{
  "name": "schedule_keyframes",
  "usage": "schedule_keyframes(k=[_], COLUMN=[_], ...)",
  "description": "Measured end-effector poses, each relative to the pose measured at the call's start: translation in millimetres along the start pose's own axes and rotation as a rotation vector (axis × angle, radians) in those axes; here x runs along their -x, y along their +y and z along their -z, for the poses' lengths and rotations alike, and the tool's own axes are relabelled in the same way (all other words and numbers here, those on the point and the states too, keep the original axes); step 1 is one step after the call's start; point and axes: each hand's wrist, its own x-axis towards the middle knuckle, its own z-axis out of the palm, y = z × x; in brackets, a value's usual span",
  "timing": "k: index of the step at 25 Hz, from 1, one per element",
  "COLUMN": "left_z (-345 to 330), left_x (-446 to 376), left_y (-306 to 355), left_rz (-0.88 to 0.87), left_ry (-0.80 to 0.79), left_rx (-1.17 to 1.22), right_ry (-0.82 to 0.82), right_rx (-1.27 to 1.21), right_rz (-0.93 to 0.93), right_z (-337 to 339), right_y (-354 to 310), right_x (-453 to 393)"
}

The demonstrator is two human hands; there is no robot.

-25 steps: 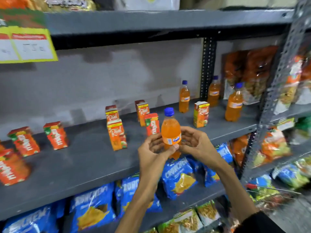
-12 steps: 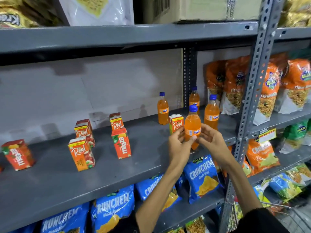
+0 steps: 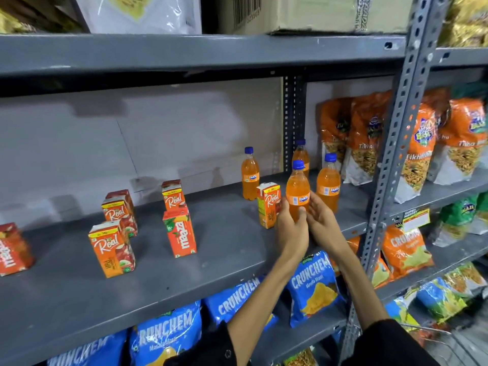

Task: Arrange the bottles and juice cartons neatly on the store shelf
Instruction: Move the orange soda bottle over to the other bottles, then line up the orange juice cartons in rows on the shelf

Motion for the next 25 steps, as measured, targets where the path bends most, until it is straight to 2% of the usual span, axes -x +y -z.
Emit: schedule_keyframes(k=[7,11,13,15,18,22,25], left_z=[11.6,21.3,29.7,45.3,87.8,157.4,196.8], left_x=[16.2,31.5,38.4,47.1,59.2,67.1,65.4], left_y=[-5.0,3.8,7.3,6.4,1.6,-5.8,-13.1], left_rz=[-0.031,-0.079,-0.084,-0.102,-0.197,-0.258,-0.239], left_ry=[-0.069,-0.083,-0.061,0.015,0.216,0.504,0.662], left_rx=[0.044,0.1,0.108,0.1,0.114,0.082,-0.002], right_ry=[0.237,0.485,0.567,0.568,0.343,-0.101,-0.277], right_rx=[0.215,0.417,0.466,0.421,0.277,-0.056,-0.079], right_rz=[0.116,0.245,0.326,0.395,0.385,0.133,0.046], right_z=[-16.2,-30.8,-41.3,-54.3,-80.0,-132.6,-169.5], right_y=[12.4,7.9,-0.1,-11.0,-31.5,-40.9,-36.9], right_x=[21.9,41.7,51.8,59.7,56.7,35.3,24.1])
